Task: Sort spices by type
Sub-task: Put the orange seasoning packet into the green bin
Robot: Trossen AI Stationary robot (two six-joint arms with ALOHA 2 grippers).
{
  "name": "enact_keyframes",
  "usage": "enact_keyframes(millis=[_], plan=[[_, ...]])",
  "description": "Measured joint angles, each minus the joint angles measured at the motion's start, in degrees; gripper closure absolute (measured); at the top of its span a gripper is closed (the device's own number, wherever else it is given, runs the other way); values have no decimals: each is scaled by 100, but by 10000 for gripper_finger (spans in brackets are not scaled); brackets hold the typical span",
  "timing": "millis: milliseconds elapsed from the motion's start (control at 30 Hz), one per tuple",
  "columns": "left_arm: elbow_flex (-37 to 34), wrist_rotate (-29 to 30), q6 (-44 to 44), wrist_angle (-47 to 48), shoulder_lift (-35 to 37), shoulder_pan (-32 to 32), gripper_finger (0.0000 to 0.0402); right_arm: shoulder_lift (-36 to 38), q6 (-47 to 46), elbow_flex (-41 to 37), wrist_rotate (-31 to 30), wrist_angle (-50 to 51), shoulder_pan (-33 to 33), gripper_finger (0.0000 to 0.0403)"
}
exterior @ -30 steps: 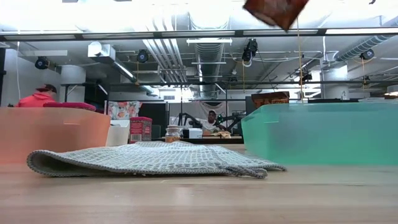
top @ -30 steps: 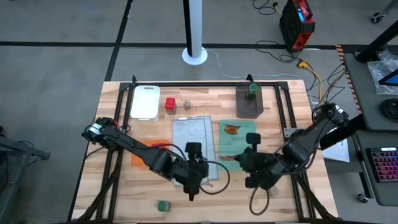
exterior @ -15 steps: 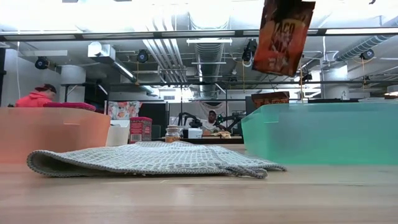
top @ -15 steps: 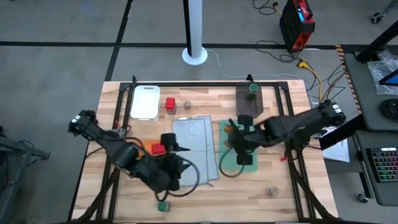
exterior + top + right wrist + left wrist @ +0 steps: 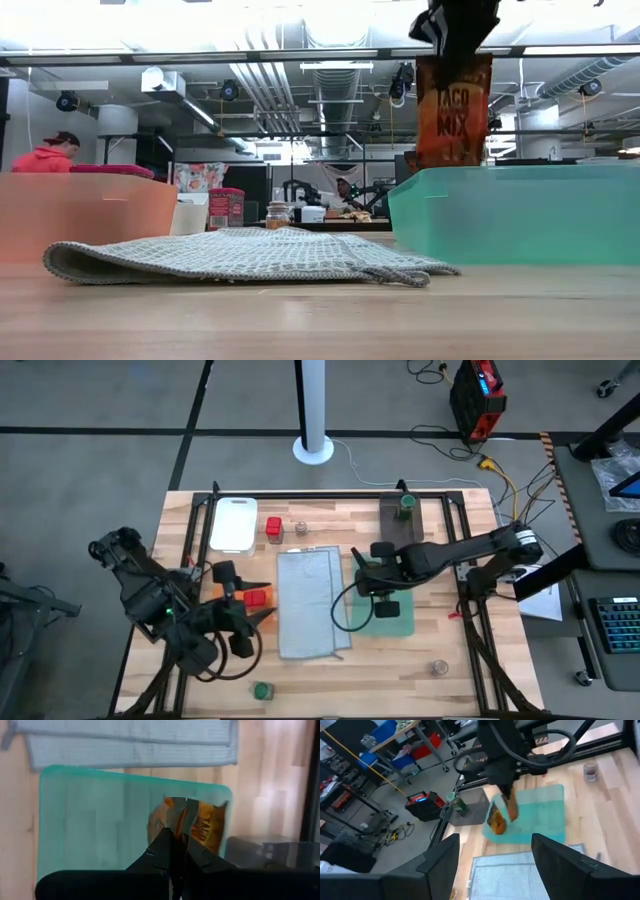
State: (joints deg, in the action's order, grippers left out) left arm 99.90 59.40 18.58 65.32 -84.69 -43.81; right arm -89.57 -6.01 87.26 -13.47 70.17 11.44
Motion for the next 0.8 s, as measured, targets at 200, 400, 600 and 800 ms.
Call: enact_keyframes(millis=[200,400,600,800], plan=[[0,179,390,471,156,-78,171,-325,158,-6,92,5,-21,394],[0,179,746,891,178,-79,171,-440,165,-157,192,-148,-114,394],[0,177,810,974,180,-96,171,-322,235,-608,205,-456,-138,394],[0,177,810,990,187,-101,171,-193,390,-966,313,-906,-235,394]])
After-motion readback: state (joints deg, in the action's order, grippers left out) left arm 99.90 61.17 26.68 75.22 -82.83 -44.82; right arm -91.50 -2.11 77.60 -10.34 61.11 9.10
